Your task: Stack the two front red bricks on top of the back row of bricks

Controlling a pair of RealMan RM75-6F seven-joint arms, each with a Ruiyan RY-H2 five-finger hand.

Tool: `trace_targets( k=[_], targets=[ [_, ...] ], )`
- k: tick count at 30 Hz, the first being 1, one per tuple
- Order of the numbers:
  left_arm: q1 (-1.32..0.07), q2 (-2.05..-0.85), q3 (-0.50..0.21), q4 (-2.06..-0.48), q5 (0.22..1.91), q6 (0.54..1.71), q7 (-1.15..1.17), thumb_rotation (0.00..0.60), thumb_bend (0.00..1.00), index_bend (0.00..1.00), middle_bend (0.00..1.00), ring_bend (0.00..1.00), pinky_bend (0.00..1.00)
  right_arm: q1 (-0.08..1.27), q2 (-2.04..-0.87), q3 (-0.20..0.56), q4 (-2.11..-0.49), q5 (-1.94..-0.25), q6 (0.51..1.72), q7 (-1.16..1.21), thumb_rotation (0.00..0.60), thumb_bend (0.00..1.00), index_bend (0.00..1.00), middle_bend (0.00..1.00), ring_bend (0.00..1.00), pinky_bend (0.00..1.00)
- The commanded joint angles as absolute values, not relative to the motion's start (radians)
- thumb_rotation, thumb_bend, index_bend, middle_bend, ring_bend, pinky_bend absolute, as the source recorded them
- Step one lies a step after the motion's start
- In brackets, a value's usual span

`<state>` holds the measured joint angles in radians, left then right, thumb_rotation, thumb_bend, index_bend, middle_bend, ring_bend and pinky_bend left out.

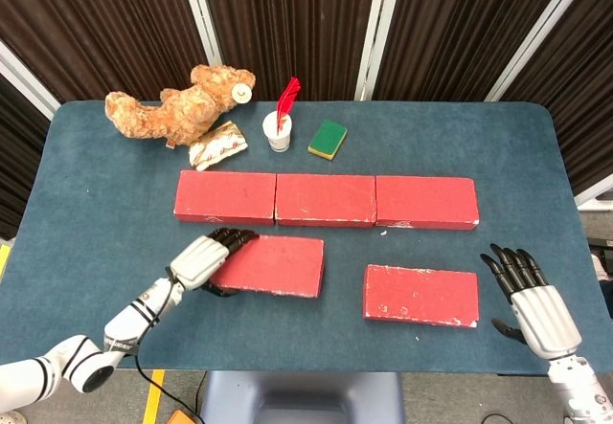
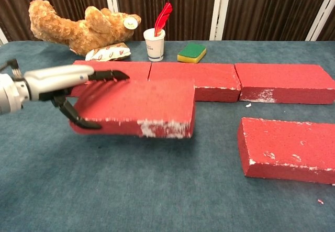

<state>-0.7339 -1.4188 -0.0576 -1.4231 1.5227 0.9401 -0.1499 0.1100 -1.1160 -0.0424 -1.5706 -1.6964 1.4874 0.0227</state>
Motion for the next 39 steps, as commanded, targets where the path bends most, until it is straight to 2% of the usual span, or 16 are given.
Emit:
trace_targets(
  k=[1,3,7,17,22,32,39],
  targets=[
    [-0.726,-1.397,-0.102,-1.44,1.502,0.994,-0.096,0.6,0.26,0.0,0.71,0.77,0.98,0.11,-1.112,-0.041,-1.571,-1.695,1.488,0.03,0.6,0.12,0.0,0.0,0.0,0.0],
    [-0.734,-1.387,-0.126,-1.437,1.482,0.998,-0.071,0.6,0.26,0.0,0.72,0.77,0.98,0.109,-1.11,-0.036,-1.569,-1.687,1.492,0.035,0.6,0.12,0.0,0.0,0.0,0.0],
    [-0.783,-1.378,-0.165,-1.395,1.444,0.935,-0.087,0.6,0.26,0.0,0.72,0.77,0.99,0.114,-1.109,-0.031,-1.569,-1.676,1.481,0.038,0.6,0.12,0.0,0.0,0.0,0.0],
    [-0.93,-1.513,-0.187,-1.06,1.459,0.794,-0.233,0.6,0.26,0.0,0.74,0.77,0.99,0.12,-1.112,-0.013,-1.574,-1.635,1.459,0.016,0.6,0.12,0.0,0.0,0.0,0.0],
    [-0.985,-1.574,-0.168,-0.919,1.503,0.775,-0.353,0.6,0.26,0.0,0.74,0.77,0.98,0.123,-1.114,0.001,-1.572,-1.604,1.445,0.015,0.6,0.12,0.0,0.0,0.0,0.0],
    [-1.06,-1.643,-0.11,-0.754,1.56,0.723,-0.566,0.6,0.26,0.0,0.72,0.72,0.92,0.131,-1.124,0.016,-1.57,-1.564,1.419,-0.011,0.6,0.12,0.0,0.0,0.0,0.0],
    [-1.095,-1.698,-0.066,-0.643,1.586,0.698,-0.63,0.6,0.26,0.0,0.7,0.69,0.76,0.132,-1.129,0.024,-1.567,-1.545,1.412,-0.024,0.6,0.12,0.0,0.0,0.0,0.0]
  ],
)
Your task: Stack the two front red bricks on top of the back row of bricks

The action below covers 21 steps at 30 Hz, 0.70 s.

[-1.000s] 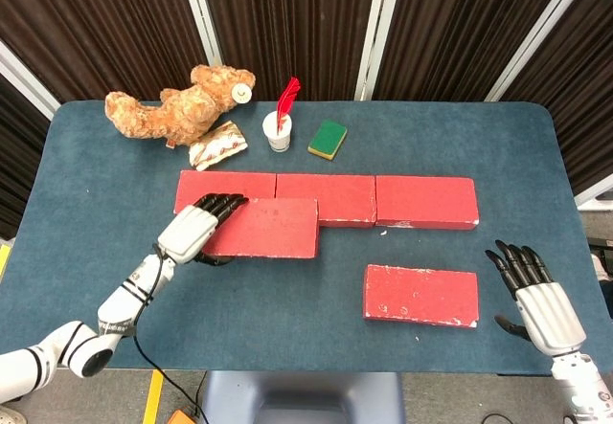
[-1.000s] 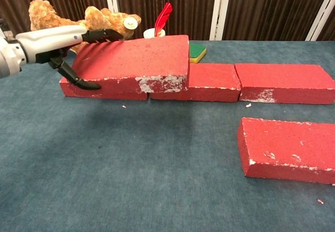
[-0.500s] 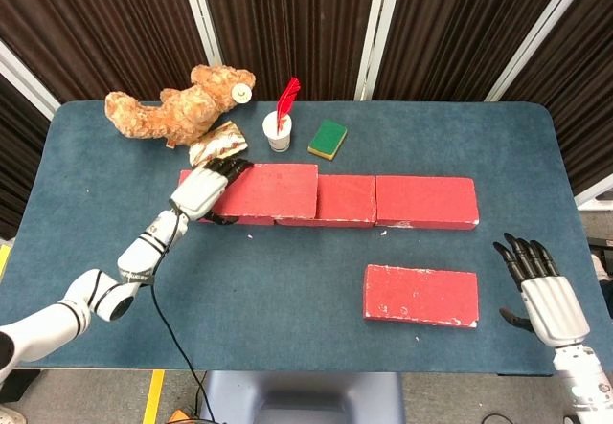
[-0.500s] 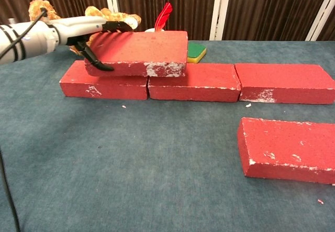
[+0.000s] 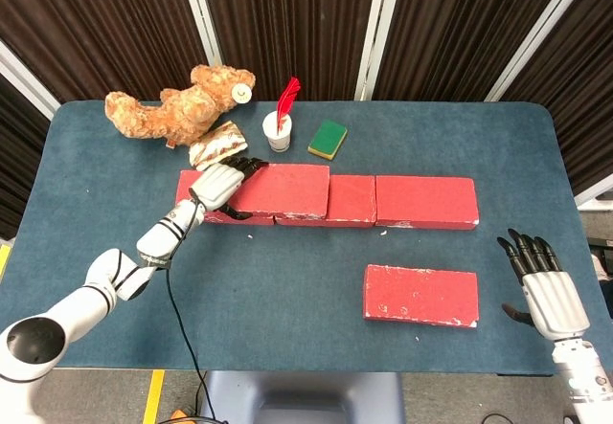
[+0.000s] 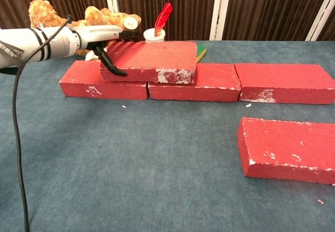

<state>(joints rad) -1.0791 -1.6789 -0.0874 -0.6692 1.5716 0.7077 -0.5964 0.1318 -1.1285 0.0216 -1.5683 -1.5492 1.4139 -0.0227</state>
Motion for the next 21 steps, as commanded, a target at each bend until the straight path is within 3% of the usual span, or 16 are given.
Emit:
trace_targets(
  k=[1,5,8,12,21],
  targets=[
    [-1.097,-1.7,-0.06,-0.634,1.591,0.701,-0.641,0.6,0.26,0.0,0.69,0.68,0.74,0.133,-1.13,0.025,-1.567,-1.541,1.411,-0.024,0.6,0.12,0.0,0.0,0.0,0.0],
    [-1.1,-1.709,-0.046,-0.613,1.598,0.717,-0.665,0.6,0.26,0.0,0.62,0.56,0.54,0.134,-1.132,0.029,-1.566,-1.529,1.403,-0.033,0.6,0.12,0.0,0.0,0.0,0.0],
    [-1.101,-1.711,-0.044,-0.61,1.597,0.718,-0.67,0.6,0.26,0.0,0.56,0.48,0.46,0.135,-1.132,0.029,-1.566,-1.527,1.401,-0.035,0.6,0.12,0.0,0.0,0.0,0.0],
    [-1.108,-1.714,-0.035,-0.606,1.599,0.724,-0.684,0.6,0.26,0.0,0.39,0.25,0.27,0.136,-1.133,0.03,-1.568,-1.519,1.395,-0.043,0.6,0.12,0.0,0.0,0.0,0.0],
    [-1.116,-1.701,-0.042,-0.612,1.561,0.68,-0.665,0.6,0.26,0.0,0.35,0.2,0.19,0.136,-1.133,0.03,-1.57,-1.515,1.391,-0.048,0.6,0.12,0.0,0.0,0.0,0.0]
  ],
)
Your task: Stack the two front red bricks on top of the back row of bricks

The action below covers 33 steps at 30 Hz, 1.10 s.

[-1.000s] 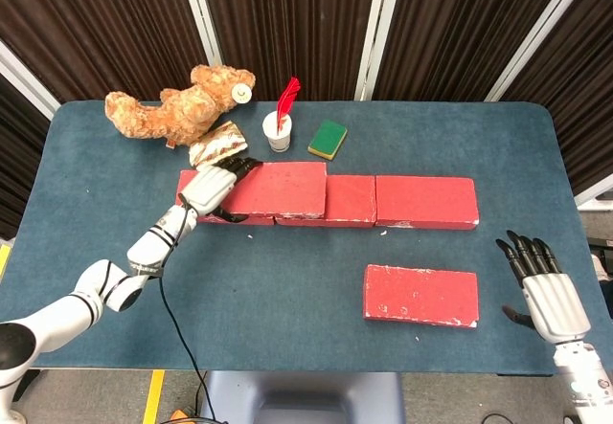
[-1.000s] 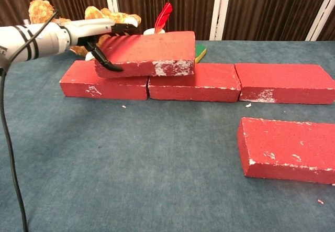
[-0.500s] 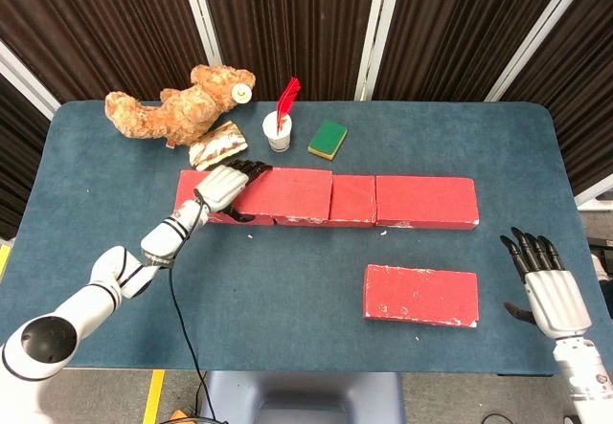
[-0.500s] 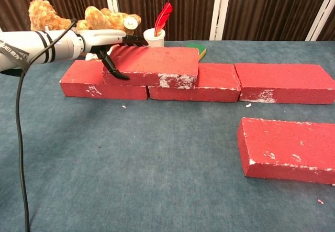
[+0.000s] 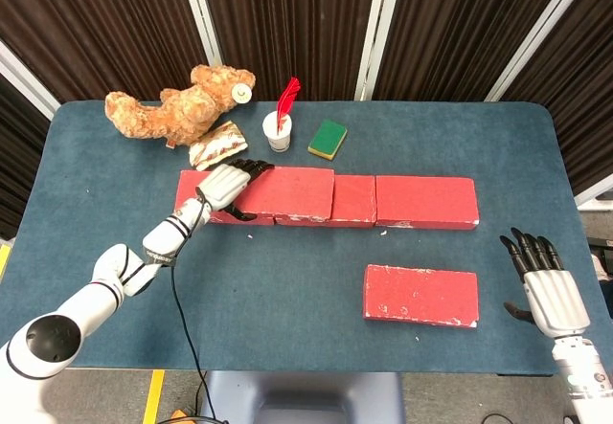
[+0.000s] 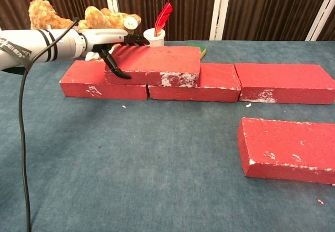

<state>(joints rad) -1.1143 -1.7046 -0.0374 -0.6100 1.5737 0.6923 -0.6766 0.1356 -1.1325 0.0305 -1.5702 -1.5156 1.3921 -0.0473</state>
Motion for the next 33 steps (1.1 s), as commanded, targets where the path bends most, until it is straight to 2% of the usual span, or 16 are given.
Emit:
trace_targets(
  k=[1,11,20,33],
  targets=[
    [-1.116,-1.7,-0.043,-0.614,1.555,0.675,-0.666,0.6,0.26,0.0,0.34,0.19,0.18,0.137,-1.133,0.03,-1.57,-1.515,1.389,-0.049,0.6,0.12,0.0,0.0,0.0,0.0],
    [-1.12,-1.683,-0.039,-0.638,1.54,0.649,-0.698,0.6,0.26,0.0,0.15,0.02,0.1,0.136,-1.133,0.032,-1.574,-1.507,1.387,-0.058,0.6,0.12,0.0,0.0,0.0,0.0],
    [-1.124,-1.67,-0.03,-0.662,1.543,0.65,-0.706,0.6,0.23,0.0,0.01,0.0,0.06,0.136,-1.132,0.033,-1.579,-1.503,1.384,-0.062,0.6,0.12,0.0,0.0,0.0,0.0],
    [-1.128,-1.638,-0.035,-0.727,1.521,0.624,-0.681,0.6,0.23,0.0,0.0,0.0,0.06,0.138,-1.132,0.031,-1.581,-1.502,1.378,-0.068,0.6,0.12,0.0,0.0,0.0,0.0]
  ],
)
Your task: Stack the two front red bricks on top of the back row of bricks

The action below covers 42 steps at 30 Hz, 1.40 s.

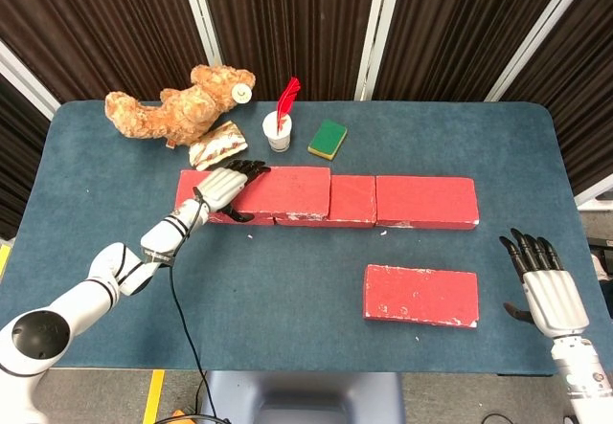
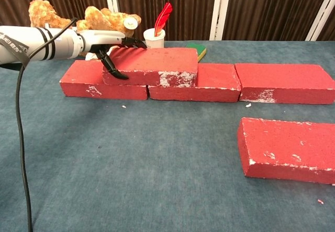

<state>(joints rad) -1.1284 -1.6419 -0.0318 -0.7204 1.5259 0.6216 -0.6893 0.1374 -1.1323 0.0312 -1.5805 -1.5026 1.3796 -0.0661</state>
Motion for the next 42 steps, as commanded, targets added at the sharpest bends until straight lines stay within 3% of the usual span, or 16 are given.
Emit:
trace_targets(
  k=[1,16,23,28,36,42],
  targets=[
    [-1.127,-1.637,-0.037,-0.73,1.519,0.626,-0.679,0.6,0.23,0.0,0.0,0.0,0.05,0.138,-1.132,0.03,-1.582,-1.503,1.378,-0.069,0.6,0.12,0.0,0.0,0.0,0.0],
    [-1.112,-1.598,-0.057,-0.807,1.5,0.661,-0.6,0.6,0.19,0.0,0.0,0.0,0.04,0.136,-1.135,0.033,-1.585,-1.501,1.384,-0.075,0.6,0.12,0.0,0.0,0.0,0.0],
    [-0.974,-1.422,-0.031,-1.1,1.517,0.886,-0.393,0.6,0.19,0.0,0.0,0.0,0.04,0.151,-1.176,0.023,-1.56,-1.539,1.375,-0.03,0.6,0.12,0.0,0.0,0.0,0.0],
    [-0.764,-1.293,0.059,-1.361,1.477,1.054,-0.172,0.6,0.2,0.0,0.0,0.0,0.04,0.189,-1.221,-0.014,-1.58,-1.561,1.283,-0.048,0.6,0.12,0.0,0.0,0.0,0.0],
    [-0.509,-1.292,0.139,-1.381,1.468,1.292,-0.052,0.6,0.2,0.0,0.0,0.0,0.04,0.225,-1.267,-0.045,-1.668,-1.603,1.222,-0.067,0.6,0.1,0.0,0.0,0.0,0.0],
    [-0.438,-1.301,0.152,-1.337,1.49,1.329,-0.086,0.6,0.21,0.0,0.0,0.0,0.03,0.244,-1.345,-0.038,-1.652,-1.541,1.16,-0.133,0.6,0.09,0.0,0.0,0.0,0.0]
  ],
)
